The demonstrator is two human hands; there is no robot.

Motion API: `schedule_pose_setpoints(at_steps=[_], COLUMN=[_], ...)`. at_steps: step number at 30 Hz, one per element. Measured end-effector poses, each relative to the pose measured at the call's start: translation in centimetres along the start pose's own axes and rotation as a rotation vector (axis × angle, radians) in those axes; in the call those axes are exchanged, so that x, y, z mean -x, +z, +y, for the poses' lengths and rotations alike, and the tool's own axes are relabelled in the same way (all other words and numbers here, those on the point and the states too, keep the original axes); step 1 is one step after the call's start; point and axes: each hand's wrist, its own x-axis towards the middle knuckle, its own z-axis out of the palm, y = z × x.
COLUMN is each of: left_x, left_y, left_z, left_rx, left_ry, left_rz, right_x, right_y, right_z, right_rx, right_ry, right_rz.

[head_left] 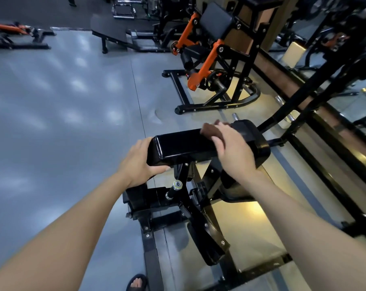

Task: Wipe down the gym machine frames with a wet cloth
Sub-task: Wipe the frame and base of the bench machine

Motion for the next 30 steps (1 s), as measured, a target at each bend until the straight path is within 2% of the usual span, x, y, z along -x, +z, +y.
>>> schedule_pose_setpoints(at_steps=[2, 4, 6, 8, 10, 12, 14, 16, 17, 19, 21, 22, 25, 27, 30], left_x=[0.0, 0.0, 0.0, 0.0, 0.0, 0.0, 0.0, 0.0, -0.1, -0.1, -0.1, -0.1, -0.1, -0.2, -0.3], left_y=[-0.1, -0.1, -0.1, -0.1, -0.1, -0.1, -0.2, -0.1, -0.1, -0.1, -0.2, -0.2, -0.2, -0.2, -0.1], left_z=[0.0, -0.1, -0.1, -0.1, -0.2, -0.1, -0.1, -0.1, -0.2, -0.3, -0.3, -0.3, -0.2, -0.2, -0.3], left_rx=[-0.005, -0.002, 0.001, -0.003, -0.007, -0.015, -0.022, -0.029, -0.027, -0.020, -0.025, -0.026, -0.029, -0.038, -0.061], left_ry=[0.002, -0.002, -0.011, -0.015, -0.016, -0.017, -0.026, -0.024, -0.023, -0.013, -0.013, -0.016, -0.010, -0.009, -0.005], left_rz=[-0.003, -0.012, -0.014, -0.018, -0.012, -0.022, -0.024, -0.028, -0.033, -0.036, -0.035, -0.037, -0.038, -0.043, -0.056], right_x=[-0.7, -0.8, 0.0, 1.5, 1.8, 1.1, 0.1, -0.2, 0.0, 1.2, 2.1, 1.9, 0.8, 0.2, 0.9], right_y=[-0.9, 0.1, 1.8, 3.2, 2.7, 1.1, -0.3, 0.3, 1.1, 2.9, 2.9, 2.3, 0.6, 1.1, 3.2], right_z=[1.9, 0.8, -2.6, -5.1, -4.9, -2.2, 0.2, -0.3, -1.7, -4.5, -5.1, -4.2, -0.6, -1.0, -4.8], right_rx=[0.025, 0.084, 0.065, 0.070, 0.097, 0.145, 0.182, 0.185, 0.178, 0.146, 0.158, 0.176, 0.217, 0.179, 0.137], right_ry=[0.203, 0.317, 0.259, 0.100, 0.017, 0.119, 0.279, 0.385, 0.387, 0.266, 0.142, 0.148, 0.375, 0.511, 0.483], right_rz=[0.137, 0.223, 0.235, 0.158, 0.083, 0.080, 0.173, 0.257, 0.276, 0.239, 0.151, 0.134, 0.218, 0.318, 0.352])
